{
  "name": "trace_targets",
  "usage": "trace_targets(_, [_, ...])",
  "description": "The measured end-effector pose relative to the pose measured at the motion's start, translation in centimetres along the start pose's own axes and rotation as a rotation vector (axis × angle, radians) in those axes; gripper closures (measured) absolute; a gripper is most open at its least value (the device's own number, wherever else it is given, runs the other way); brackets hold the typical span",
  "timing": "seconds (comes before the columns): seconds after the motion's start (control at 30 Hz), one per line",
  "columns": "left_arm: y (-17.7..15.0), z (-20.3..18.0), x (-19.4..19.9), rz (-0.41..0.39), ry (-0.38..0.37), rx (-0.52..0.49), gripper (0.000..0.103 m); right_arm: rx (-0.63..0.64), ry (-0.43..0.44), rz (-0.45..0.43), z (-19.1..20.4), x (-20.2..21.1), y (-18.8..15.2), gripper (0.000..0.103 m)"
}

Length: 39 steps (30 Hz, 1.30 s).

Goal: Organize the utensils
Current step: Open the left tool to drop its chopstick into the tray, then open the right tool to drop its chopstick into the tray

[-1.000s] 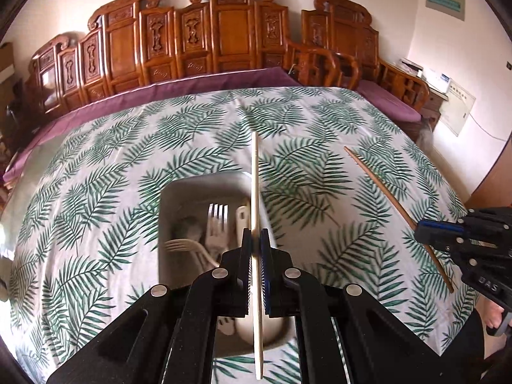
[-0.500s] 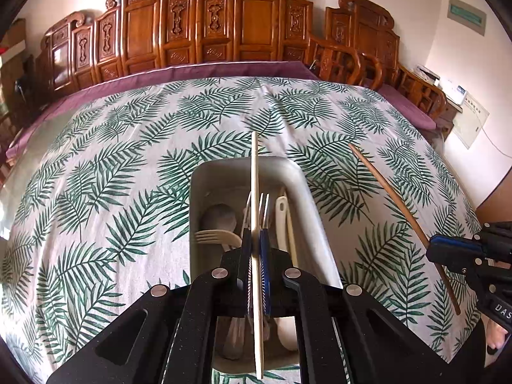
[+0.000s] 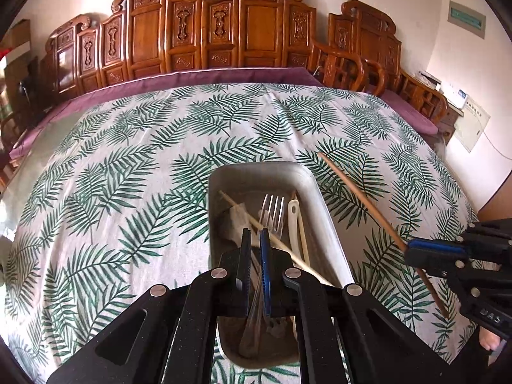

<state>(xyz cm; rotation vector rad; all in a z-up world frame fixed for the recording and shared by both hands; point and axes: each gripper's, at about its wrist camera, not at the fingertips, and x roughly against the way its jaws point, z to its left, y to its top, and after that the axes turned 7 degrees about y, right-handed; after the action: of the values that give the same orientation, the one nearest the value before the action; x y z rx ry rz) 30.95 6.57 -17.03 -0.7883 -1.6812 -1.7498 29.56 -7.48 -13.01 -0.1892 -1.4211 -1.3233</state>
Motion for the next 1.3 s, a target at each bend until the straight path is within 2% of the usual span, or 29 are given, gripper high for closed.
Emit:
trace_targets(0.1, [-0.3, 0.8, 0.9, -0.007, 0.006, 0.007, 0.096, -0.011, 0.017, -0.002, 0.6, -0.7, 0.7, 0.097])
trace_targets(0.17, [-0.5, 1.5, 1.4, -0.013, 0.009, 0.017, 0.089, -0.023, 0.028, -0.006, 0.9, -1.2, 1.2, 0.097])
trace_targets(0.33, [-1.0, 3.5, 2.7, -0.026, 0.019, 0.040, 0.081, -0.063, 0.058, -0.009, 2.0, -3.1, 2.4, 0.097])
trace_targets(0.53, [-1.4, 5.5, 3.9, -0.044, 0.039, 0.057, 0.066, -0.067, 0.046, -0.005, 3.4, -5.2, 3.7, 0.097])
trace_targets(0.9, [-2.6, 7.7, 5.0, -0.053, 0.058, 0.067, 0.066, -0.094, -0.039, 0.008, 3.9, -8.7, 4.6, 0.097])
trace_targets(1.3, [-3.0, 7.5, 5.6, -0.059, 0.056, 0.059, 0.066, -0.107, -0.057, 0.026, 3.6, -9.5, 3.8, 0.096])
